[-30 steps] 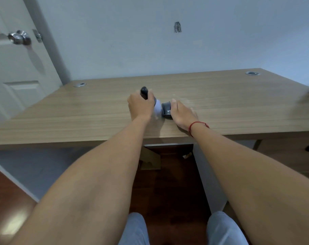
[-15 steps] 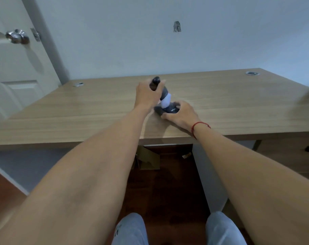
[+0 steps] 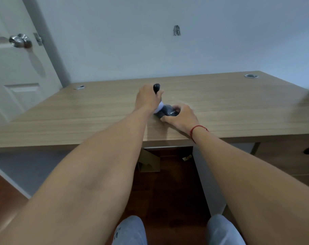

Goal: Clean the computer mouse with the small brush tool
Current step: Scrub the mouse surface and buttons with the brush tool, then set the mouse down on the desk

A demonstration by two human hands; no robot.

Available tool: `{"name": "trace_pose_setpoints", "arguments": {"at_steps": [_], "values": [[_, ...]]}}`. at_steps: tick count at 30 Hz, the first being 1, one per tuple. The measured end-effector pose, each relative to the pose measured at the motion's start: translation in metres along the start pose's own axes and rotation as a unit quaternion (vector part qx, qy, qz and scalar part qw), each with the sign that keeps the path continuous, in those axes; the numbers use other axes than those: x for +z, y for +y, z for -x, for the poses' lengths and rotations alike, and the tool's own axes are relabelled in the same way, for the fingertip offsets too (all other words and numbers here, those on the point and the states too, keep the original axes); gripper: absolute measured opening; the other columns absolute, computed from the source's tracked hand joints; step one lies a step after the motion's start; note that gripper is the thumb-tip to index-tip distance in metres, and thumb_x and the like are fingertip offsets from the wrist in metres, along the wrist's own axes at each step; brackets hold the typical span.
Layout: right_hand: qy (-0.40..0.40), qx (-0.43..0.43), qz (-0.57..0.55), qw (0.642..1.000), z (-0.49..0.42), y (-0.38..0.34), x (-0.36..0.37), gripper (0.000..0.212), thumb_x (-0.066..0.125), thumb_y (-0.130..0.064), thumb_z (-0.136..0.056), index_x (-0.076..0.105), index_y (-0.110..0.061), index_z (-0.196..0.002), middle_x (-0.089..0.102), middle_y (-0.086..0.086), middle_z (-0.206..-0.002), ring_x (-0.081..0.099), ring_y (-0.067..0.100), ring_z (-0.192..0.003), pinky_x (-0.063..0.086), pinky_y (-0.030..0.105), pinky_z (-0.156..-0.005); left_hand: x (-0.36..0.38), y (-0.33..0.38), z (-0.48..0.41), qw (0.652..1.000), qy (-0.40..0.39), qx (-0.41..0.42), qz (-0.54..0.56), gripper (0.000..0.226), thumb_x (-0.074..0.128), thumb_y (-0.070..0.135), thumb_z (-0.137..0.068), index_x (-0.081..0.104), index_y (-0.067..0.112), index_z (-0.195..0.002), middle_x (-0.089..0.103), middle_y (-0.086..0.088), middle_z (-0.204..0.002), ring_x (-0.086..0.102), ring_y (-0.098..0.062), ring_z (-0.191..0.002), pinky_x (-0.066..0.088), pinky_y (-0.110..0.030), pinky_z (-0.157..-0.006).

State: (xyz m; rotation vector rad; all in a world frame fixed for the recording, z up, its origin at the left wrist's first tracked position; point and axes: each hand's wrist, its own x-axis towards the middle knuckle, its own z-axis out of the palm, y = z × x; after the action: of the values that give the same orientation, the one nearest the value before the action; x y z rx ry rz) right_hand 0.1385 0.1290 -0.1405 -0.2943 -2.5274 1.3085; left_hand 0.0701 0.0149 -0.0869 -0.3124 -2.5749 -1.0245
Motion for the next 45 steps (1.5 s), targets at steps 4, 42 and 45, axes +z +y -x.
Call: {"name": "trace_pose_setpoints", "arguments": {"at_steps": [4,42,45], "values": [[0.004,-0.001,0.005,1.000,-0.001,-0.001,-0.001,0.058,0.081,-0.054,-0.059,0.065,-0.027,-0.108,0.069,-0.006,-0.103,0.066,0.020,-0.101,0.053,0.043,-0.094,-0.001,0.003,-0.008,0.985,-0.006,-0.019,0.171,0.028,0.062,0.034,-0.088,0.059,0.007,-0.080,0.055,-0.011,-0.077,0.053,-0.021,-0.073,0.041,-0.031,-0.067],[0.092,0.031,0.075,0.992,0.006,-0.003,-0.001,0.057,0.079,-0.058,-0.061,0.067,-0.022,-0.104,0.071,-0.001,-0.099,0.066,0.020,-0.091,0.057,0.036,-0.079,0.005,-0.015,0.014,0.998,0.024,-0.007,-0.054,0.028,0.056,0.029,-0.089,0.066,0.005,-0.097,0.068,-0.019,-0.103,0.061,-0.036,-0.099,0.048,-0.038,-0.078],[0.108,0.034,0.086,0.990,0.004,-0.003,-0.001,0.060,0.078,-0.059,-0.063,0.067,-0.020,-0.108,0.072,0.001,-0.102,0.066,0.023,-0.095,0.056,0.036,-0.081,0.007,-0.028,0.023,0.996,-0.019,0.061,-0.068,0.024,0.059,0.028,-0.084,0.070,0.010,-0.095,0.072,-0.013,-0.098,0.064,-0.032,-0.094,0.049,-0.034,-0.079]]}}
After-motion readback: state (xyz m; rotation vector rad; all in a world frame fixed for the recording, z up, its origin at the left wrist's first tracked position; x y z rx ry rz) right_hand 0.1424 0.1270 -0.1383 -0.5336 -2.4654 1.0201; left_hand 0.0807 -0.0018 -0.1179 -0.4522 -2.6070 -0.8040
